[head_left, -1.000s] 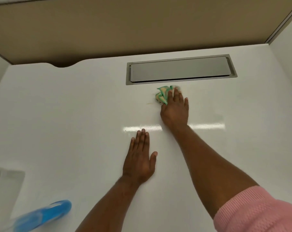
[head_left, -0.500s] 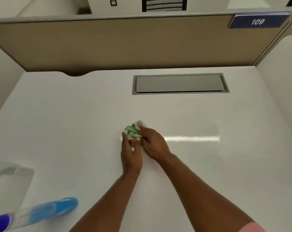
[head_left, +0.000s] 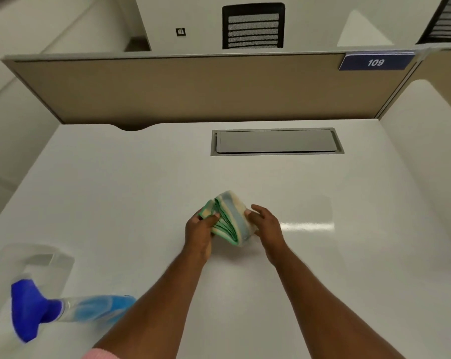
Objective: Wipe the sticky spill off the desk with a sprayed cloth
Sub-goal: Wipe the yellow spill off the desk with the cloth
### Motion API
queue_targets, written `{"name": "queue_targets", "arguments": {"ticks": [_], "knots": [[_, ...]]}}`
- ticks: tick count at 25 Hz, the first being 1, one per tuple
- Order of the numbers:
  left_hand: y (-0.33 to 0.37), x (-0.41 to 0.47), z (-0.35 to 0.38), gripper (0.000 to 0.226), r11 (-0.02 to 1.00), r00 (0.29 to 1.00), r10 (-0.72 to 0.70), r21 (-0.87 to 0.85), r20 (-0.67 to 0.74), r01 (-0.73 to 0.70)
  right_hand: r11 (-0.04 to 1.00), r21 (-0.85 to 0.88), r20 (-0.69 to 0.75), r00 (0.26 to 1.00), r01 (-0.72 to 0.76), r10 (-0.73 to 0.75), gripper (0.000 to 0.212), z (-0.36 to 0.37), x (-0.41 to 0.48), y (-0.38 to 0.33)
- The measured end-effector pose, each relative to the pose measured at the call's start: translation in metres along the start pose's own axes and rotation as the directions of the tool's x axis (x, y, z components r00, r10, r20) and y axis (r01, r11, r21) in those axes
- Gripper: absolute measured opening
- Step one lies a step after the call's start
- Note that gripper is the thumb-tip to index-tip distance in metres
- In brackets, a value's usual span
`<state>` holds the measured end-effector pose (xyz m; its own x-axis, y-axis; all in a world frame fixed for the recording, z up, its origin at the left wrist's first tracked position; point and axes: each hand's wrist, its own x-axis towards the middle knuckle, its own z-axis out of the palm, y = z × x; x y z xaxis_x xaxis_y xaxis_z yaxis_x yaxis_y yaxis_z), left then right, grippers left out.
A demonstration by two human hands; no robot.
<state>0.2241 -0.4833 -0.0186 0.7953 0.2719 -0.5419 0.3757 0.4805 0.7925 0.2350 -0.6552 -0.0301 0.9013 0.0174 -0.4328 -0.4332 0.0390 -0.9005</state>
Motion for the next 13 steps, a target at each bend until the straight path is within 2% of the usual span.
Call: {"name": "queue_targets", "arguments": {"ticks": [2,3,4,6,9,10,11,12,13], "knots": [[0.002,-0.002,0.001,0.028,0.998,0.998,0.000,-0.060,0.066,0.004,0.978,0.152,0.215,0.971,-0.141,0.107,0.056,-0.003,-0.005,0.000],[0.002,-0.004,0.002,0.028,0.998,0.996,0.000,-0.059,0.091,0.005,0.967,0.207,0.260,0.961,-0.149,0.093,0.055,-0.002,-0.009,0.000],[0.002,-0.004,0.004,0.029,0.999,0.995,0.006,-0.037,0.102,-0.002,0.962,0.243,0.243,0.968,-0.123,0.063,0.053,-0.001,-0.011,0.001],[0.001,-0.003,0.004,0.038,0.996,0.998,0.036,0.083,0.054,-0.040,0.969,0.246,0.067,0.998,-0.011,-0.006,0.043,0.002,-0.012,0.001],[0.001,0.000,-0.011,0.050,0.929,0.983,0.168,0.345,-0.069,-0.135,0.984,-0.009,-0.239,0.955,0.177,-0.174,0.034,-0.006,-0.010,0.003],[-0.001,0.000,-0.020,0.052,0.866,0.969,0.236,0.467,-0.068,-0.178,0.968,-0.145,-0.288,0.927,0.204,-0.239,0.036,-0.012,-0.010,0.005],[-0.004,0.000,-0.032,0.054,0.755,0.948,0.316,0.614,-0.033,-0.230,0.941,-0.272,-0.317,0.905,0.199,-0.283,0.044,-0.016,-0.010,0.007],[-0.011,0.001,-0.046,0.056,0.586,0.917,0.398,0.757,0.041,-0.288,0.906,-0.383,-0.321,0.894,0.179,-0.313,0.054,-0.019,-0.012,0.011],[-0.020,0.000,-0.059,0.058,0.374,0.874,0.462,0.861,0.149,-0.345,0.841,-0.509,-0.288,0.884,0.185,-0.368,0.062,-0.021,-0.012,0.018]]}}
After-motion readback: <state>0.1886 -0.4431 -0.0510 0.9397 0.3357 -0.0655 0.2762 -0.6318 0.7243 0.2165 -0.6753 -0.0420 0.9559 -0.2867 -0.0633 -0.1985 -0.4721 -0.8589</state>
